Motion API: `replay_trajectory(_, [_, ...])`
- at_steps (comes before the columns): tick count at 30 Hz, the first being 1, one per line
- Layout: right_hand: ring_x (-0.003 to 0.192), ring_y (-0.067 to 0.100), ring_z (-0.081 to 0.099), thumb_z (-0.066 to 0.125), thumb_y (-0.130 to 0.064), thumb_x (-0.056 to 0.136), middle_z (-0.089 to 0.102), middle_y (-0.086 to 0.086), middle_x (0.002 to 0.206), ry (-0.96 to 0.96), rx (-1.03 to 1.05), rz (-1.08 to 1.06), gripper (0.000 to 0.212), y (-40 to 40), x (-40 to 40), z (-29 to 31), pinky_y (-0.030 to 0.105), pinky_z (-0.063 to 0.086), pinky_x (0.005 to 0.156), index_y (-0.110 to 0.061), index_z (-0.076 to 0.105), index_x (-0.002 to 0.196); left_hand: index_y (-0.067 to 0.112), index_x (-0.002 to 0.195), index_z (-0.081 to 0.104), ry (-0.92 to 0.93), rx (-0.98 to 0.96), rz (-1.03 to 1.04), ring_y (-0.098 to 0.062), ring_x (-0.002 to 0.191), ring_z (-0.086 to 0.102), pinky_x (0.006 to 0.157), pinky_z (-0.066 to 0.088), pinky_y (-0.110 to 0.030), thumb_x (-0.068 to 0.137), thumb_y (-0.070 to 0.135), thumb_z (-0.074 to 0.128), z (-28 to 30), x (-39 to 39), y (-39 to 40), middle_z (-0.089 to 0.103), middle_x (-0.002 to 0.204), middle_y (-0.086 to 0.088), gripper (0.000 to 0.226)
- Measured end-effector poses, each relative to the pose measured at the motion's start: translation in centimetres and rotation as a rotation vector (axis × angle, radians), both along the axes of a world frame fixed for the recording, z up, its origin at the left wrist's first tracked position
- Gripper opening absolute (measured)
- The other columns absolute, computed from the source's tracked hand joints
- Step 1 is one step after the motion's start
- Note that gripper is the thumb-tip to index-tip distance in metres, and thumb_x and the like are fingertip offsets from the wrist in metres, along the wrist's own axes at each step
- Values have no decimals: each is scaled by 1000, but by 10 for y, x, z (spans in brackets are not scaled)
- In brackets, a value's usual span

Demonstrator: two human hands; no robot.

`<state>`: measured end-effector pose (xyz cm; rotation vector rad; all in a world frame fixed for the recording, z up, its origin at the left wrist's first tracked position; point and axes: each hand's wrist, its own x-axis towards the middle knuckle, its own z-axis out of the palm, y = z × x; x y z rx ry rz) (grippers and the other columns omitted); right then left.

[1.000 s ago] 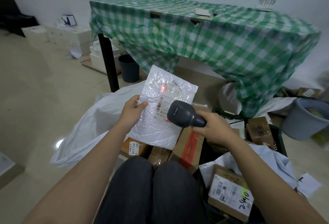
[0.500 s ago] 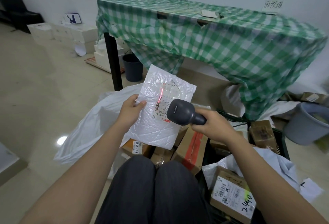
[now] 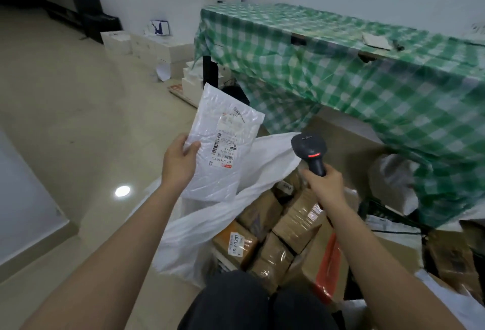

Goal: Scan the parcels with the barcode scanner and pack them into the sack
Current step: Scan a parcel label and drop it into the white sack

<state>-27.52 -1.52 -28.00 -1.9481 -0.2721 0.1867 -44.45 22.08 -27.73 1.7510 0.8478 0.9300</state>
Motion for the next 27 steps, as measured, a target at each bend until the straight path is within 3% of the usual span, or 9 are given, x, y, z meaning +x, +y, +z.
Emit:
replay_trajectory(4, [54, 17, 45, 72, -18, 78, 48, 2, 57, 95, -63, -1, 18, 42, 22, -20, 29, 37, 56, -12, 58, 69, 17, 100, 60, 31, 72, 40, 3, 69, 54, 57, 37, -11, 97, 20, 52, -8, 9, 30, 59, 80, 14, 9])
replay_trajectory(7, [59, 20, 49, 72, -17, 79, 49, 4, 59, 121, -65, 18, 17, 64, 34, -34, 30, 38, 59, -10, 58, 73, 17, 105, 61, 18, 113, 65, -8, 77, 57, 65, 39, -22, 97, 21, 52, -11, 18, 44, 62, 88, 9, 13])
replay_trajectory(10, [63, 23, 54, 70, -16, 81, 53, 5, 62, 151, -51, 39, 14, 77, 43, -42, 32, 42, 62, -10, 59, 76, 17, 108, 62, 46, 180, 66, -10, 84, 54, 71, 36, -25, 97, 22, 53, -12, 30, 58, 60, 92, 8, 15])
replay_trajectory(13, [65, 22, 54, 69, -16, 83, 52, 5, 64, 175, -9, 20, 14, 84, 48, -46, 34, 44, 65, -11, 58, 77, 19, 111, 62, 194, 206, -12, -17, 85, 54, 72, 40, -31, 98, 23, 52, -27, 38, 64, 59, 92, 5, 17])
replay_trajectory(17, [61, 18, 51, 69, -13, 84, 50, 5, 65, 181, 40, -31, 13, 82, 52, -51, 28, 40, 56, -5, 59, 86, 13, 118, 62, 400, 207, -183, -23, 98, 57, 77, 40, -30, 98, 20, 51, -78, 45, 60, 63, 106, -2, 24])
replay_trajectory(20, [57, 15, 51, 69, -15, 85, 53, 6, 66, 182, 13, -23, 13, 78, 54, -55, 27, 38, 53, -5, 60, 86, 14, 124, 61, 767, 316, -430, -29, 113, 54, 89, 45, -37, 99, 15, 47, -120, 47, 54, 60, 123, -8, 29])
replay_trajectory(22, [59, 17, 55, 70, -18, 84, 55, 8, 70, 187, -12, 5, 13, 76, 55, -58, 27, 39, 55, -9, 61, 84, 18, 130, 57, 969, 250, -565, -28, 117, 53, 93, 42, -34, 100, 15, 45, -132, 45, 48, 57, 130, -6, 33])
replay_trajectory(24, [60, 17, 56, 70, -20, 84, 56, 9, 70, 184, -36, 26, 12, 76, 54, -62, 27, 40, 56, -12, 61, 82, 17, 133, 55, 993, 163, -616, -27, 114, 54, 91, 40, -33, 100, 16, 48, -136, 42, 46, 59, 127, -6, 34])
replay_trajectory(27, [65, 21, 58, 71, -20, 82, 57, 6, 69, 184, -53, 52, 13, 81, 54, -69, 34, 46, 65, -14, 61, 77, 23, 123, 61, 889, 83, -639, -25, 107, 57, 90, 44, -35, 93, 29, 62, -138, 40, 48, 63, 122, -4, 31])
